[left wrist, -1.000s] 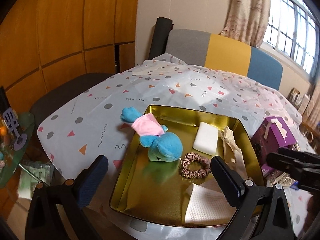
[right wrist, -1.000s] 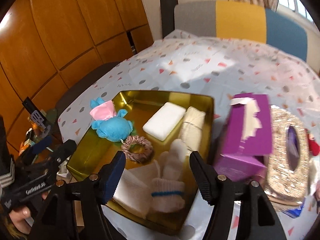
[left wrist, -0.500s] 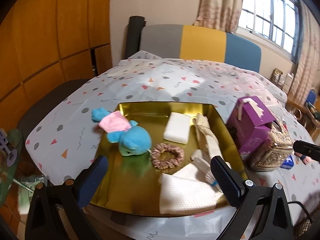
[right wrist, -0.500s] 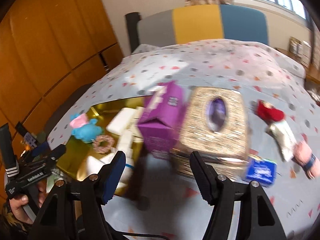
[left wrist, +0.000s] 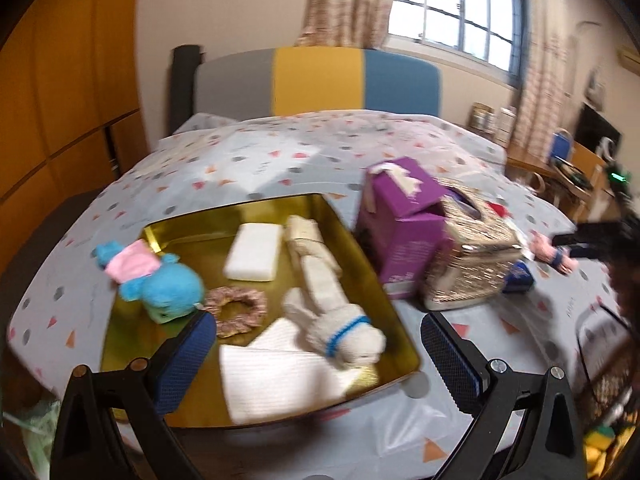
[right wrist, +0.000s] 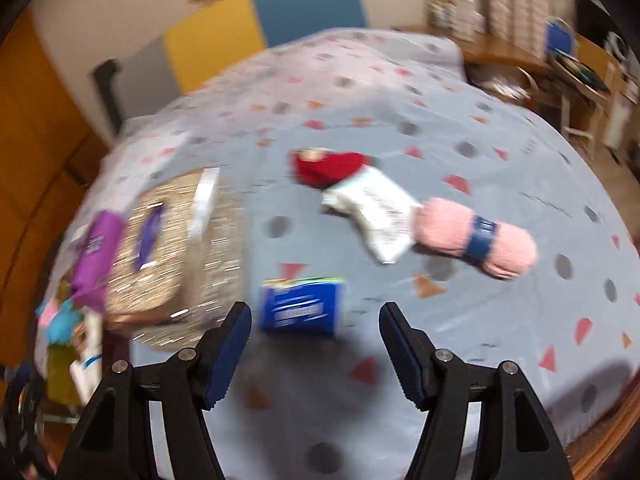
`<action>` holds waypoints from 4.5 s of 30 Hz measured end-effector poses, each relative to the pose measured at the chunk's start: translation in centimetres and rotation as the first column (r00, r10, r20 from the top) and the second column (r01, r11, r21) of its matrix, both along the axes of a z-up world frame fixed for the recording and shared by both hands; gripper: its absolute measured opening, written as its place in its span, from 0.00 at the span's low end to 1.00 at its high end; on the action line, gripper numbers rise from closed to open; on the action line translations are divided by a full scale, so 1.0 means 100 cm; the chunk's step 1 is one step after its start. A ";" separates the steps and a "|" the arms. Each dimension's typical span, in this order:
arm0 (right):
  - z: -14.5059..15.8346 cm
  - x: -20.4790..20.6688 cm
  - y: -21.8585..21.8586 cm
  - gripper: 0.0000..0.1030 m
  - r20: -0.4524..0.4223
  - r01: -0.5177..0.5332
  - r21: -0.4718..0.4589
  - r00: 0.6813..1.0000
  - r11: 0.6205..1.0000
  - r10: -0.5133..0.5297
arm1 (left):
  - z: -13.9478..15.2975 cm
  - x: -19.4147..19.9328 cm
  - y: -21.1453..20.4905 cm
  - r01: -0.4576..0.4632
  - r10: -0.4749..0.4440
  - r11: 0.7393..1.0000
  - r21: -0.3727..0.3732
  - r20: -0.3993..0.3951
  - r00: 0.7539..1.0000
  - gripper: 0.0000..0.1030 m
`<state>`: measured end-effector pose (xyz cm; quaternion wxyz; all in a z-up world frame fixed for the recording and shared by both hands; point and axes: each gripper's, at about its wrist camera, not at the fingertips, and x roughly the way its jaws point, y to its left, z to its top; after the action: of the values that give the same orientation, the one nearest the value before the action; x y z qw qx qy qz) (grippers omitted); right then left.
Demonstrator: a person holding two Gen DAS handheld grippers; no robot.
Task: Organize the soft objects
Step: 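Move both tools back from the tray toward the remaining items, then reach the left tool toward the blue Tempo tissue pack, then lower the left tool around the Tempo pack and close on it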
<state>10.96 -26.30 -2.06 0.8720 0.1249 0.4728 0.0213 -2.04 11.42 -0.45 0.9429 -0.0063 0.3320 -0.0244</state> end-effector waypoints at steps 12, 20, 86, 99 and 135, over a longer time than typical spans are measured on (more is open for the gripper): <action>-0.063 0.088 0.002 0.65 -0.225 -0.006 -0.021 0.974 1.000 0.001 | 0.001 0.000 -0.033 0.157 -0.157 0.988 -0.007 -0.007 0.988 1.00; -0.072 0.059 0.016 0.65 -0.337 -0.190 0.045 0.921 0.981 0.194 | 0.000 0.010 -0.044 0.208 -0.209 0.977 -0.043 -0.032 0.977 1.00; -0.009 -0.060 -0.106 0.66 0.015 0.125 0.250 0.991 0.960 -0.133 | -0.049 0.078 -0.281 0.811 -0.773 0.585 0.009 -0.296 0.561 0.48; -0.006 -0.044 -0.095 0.65 -0.016 0.053 0.181 0.999 0.982 -0.051 | -0.064 0.091 -0.276 0.681 -0.683 0.709 -0.183 -0.419 0.598 0.67; -0.020 -0.009 -0.131 0.66 -0.049 0.023 0.331 0.999 0.943 -0.007 | -0.079 0.150 -0.310 0.410 -0.522 0.852 -0.326 -0.473 0.710 0.94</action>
<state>10.11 -39.45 -4.07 0.8274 0.2737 0.4819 0.0911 12.92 -19.63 -8.31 0.7655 -0.0218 0.5727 -0.2925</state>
